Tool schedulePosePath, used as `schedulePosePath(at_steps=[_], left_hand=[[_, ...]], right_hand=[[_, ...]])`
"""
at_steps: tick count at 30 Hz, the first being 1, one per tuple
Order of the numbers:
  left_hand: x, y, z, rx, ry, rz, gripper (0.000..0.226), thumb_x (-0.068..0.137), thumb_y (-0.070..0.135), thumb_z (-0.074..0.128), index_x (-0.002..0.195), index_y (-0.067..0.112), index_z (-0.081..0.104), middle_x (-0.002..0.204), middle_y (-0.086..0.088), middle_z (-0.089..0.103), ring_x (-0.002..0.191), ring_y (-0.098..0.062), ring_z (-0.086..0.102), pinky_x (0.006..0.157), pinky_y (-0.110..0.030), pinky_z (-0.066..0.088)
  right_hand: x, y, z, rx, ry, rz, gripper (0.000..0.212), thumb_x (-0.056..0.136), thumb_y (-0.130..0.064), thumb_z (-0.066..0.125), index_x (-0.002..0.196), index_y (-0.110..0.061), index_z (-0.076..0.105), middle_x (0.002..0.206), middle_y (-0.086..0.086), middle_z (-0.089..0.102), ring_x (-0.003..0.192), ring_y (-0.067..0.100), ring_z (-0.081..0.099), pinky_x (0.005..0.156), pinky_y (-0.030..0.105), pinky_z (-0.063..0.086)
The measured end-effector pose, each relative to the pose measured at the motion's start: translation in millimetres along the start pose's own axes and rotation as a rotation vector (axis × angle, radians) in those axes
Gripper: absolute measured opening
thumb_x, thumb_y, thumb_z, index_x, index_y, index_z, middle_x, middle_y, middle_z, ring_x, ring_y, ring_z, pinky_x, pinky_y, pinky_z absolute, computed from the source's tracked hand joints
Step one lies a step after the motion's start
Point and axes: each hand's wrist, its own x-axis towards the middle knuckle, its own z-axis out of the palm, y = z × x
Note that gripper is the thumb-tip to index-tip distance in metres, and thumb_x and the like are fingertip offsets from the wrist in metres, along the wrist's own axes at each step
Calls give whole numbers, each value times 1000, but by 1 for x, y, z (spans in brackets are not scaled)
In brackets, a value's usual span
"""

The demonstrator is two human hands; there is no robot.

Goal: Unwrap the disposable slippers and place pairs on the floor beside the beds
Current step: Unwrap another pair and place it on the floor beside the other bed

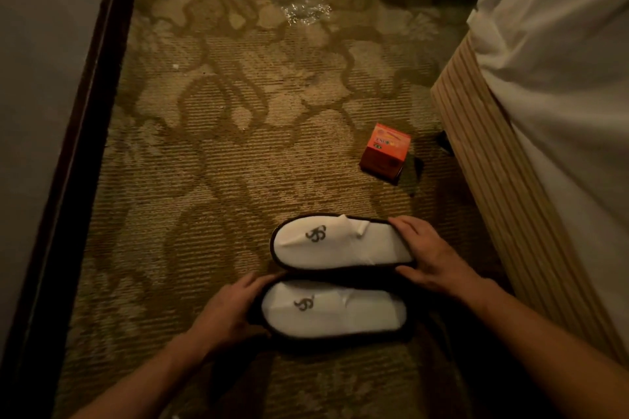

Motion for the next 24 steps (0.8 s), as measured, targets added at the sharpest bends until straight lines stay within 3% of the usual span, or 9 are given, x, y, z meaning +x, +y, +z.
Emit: schedulePosePath(at_steps=[4, 12, 19, 24], left_hand=[[-4, 17, 16, 57, -7, 7, 98, 64, 65, 67, 150, 42, 26, 140, 17, 44, 122, -9, 52, 90, -25, 39], [-5, 26, 20, 103, 4, -24, 101, 64, 66, 68, 151, 39, 25, 148, 14, 41, 128, -11, 50, 98, -29, 42], [-10, 33, 30, 99, 55, -59, 95, 64, 67, 67, 147, 40, 28, 139, 15, 47, 123, -10, 51, 96, -29, 45], [-11, 34, 32, 104, 74, -78, 94, 64, 67, 66, 147, 41, 30, 137, 15, 49, 121, -10, 53, 94, -29, 48]], right_hand=[[9, -10, 32, -9, -99, 67, 95, 74, -37, 79, 152, -14, 30, 152, 6, 34, 141, 22, 32, 118, 26, 22], [15, -9, 37, -79, -221, 124, 102, 76, -34, 81, 156, -21, 19, 159, 1, 26, 144, 21, 28, 119, 34, 29], [11, -2, 34, -100, -210, 101, 103, 78, -33, 79, 158, -20, 16, 163, 1, 19, 149, 20, 20, 121, 31, 22], [11, 2, 30, -100, -188, 101, 98, 80, -25, 78, 158, -19, 17, 162, 2, 22, 147, 20, 24, 119, 31, 25]])
